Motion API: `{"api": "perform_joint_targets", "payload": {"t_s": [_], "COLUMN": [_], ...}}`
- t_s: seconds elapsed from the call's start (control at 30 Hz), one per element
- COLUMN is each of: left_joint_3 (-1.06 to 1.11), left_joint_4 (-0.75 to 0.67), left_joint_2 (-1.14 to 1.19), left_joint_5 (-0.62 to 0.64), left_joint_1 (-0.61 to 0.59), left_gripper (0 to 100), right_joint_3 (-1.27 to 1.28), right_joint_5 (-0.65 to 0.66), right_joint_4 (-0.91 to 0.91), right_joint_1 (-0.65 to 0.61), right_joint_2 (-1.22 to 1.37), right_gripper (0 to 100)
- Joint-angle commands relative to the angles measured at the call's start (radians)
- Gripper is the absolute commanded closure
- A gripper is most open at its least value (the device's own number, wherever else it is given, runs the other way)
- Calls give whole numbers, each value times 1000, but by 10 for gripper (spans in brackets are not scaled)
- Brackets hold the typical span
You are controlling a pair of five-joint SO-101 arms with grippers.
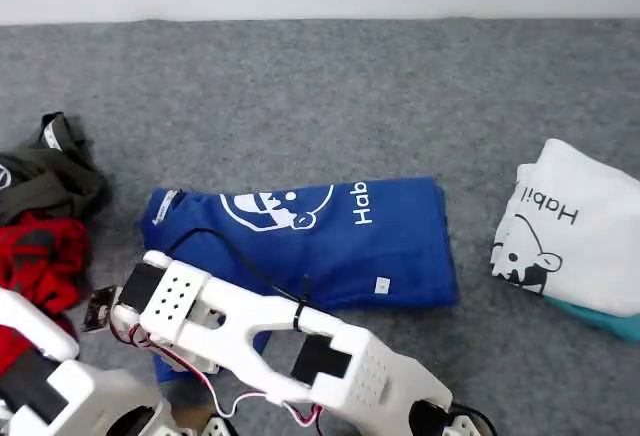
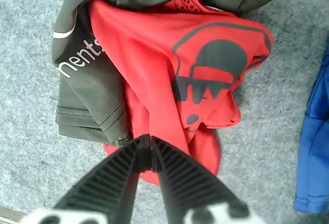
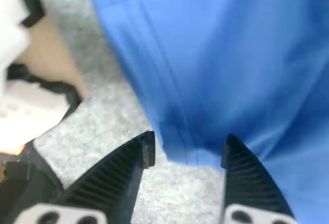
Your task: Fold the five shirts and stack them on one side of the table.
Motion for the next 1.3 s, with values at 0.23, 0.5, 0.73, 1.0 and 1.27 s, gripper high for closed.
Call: {"api": "perform_joint_targets", "payload": {"t_s": [0.23,0.5,0.73,1.0,1.27], "left_joint_3": [-5,-5,-4,-4,-4], "left_joint_4": [5,5,5,5,5], "left_joint_2": [-48,-44,-43,-41,-41], "left_joint_5": [-15,-12,-12,-11,-11], "left_joint_1": [-5,-5,-5,-3,-3], "left_gripper": [993,993,993,993,993], "right_joint_3": [-48,-48,-49,-49,-103], "right_joint_5": [89,92,160,163,92], "right_joint_4": [-65,-67,-67,-58,21], "right_joint_1": [-12,-12,-12,-5,-7], "right_joint_2": [81,159,189,182,137], "right_gripper": [775,776,899,927,853]}}
